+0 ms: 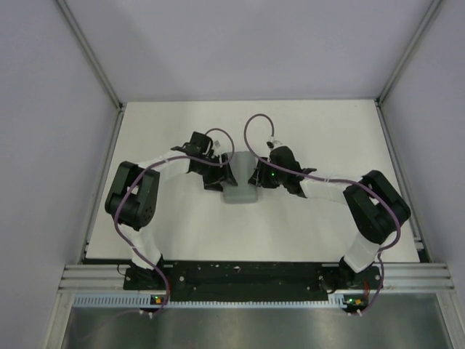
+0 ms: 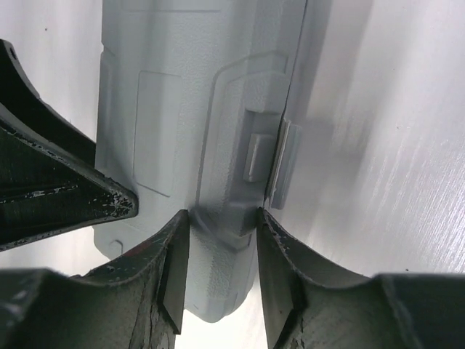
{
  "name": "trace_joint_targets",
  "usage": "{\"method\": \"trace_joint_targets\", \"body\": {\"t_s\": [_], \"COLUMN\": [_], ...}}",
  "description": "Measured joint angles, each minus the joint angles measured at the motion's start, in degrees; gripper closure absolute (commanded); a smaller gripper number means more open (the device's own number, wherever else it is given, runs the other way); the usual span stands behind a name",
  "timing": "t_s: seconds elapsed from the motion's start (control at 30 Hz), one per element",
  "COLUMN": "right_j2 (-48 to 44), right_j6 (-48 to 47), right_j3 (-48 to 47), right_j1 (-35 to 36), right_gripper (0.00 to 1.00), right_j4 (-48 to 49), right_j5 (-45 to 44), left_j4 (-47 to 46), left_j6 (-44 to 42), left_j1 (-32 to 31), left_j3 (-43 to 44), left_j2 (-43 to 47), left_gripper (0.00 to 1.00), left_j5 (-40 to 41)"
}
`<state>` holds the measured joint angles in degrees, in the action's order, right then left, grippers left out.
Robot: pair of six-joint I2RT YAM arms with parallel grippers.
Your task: Pack the tool kit
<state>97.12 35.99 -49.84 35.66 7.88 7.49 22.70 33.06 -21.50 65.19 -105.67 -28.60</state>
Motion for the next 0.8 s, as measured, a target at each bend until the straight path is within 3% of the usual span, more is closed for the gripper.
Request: {"method": "trace_joint_targets", "body": {"t_s": [0.17,0.3,0.57,0.67,0.8], "right_j2": [1.44,1.68,4.5,5.03,7.08], "right_j6": [0.0,0.07,-1.05,-1.18,-2.01], "right_j3": [-3.19,-4.79,-11.37,-12.2,-14.88], "right_j1": [1.7,2.67,2.97,2.4,1.62], "right_gripper": [0.65,0.49,0.33,0.32,0.39], "right_j4": [-2.6,-4.72,-12.28,-13.46,-13.99], "right_j5": [-4.33,-7.28,-11.43,-11.45,-10.12], "left_j4": [0.96,1.7,2.82,3.04,3.34], "left_j6": [-0.24,-0.26,-0.46,-0.48,-0.5], "left_j1": [-0.37,-0.66,-1.05,-1.05,-1.05], "left_j3": [0.96,1.51,2.23,2.47,2.73], "left_j2": [0.0,0.0,-0.07,-0.26,-0.37], "left_gripper": [0.34,0.34,0.34,0.34,0.35], "left_j5": [1.9,2.97,4.13,4.02,4.04]}}
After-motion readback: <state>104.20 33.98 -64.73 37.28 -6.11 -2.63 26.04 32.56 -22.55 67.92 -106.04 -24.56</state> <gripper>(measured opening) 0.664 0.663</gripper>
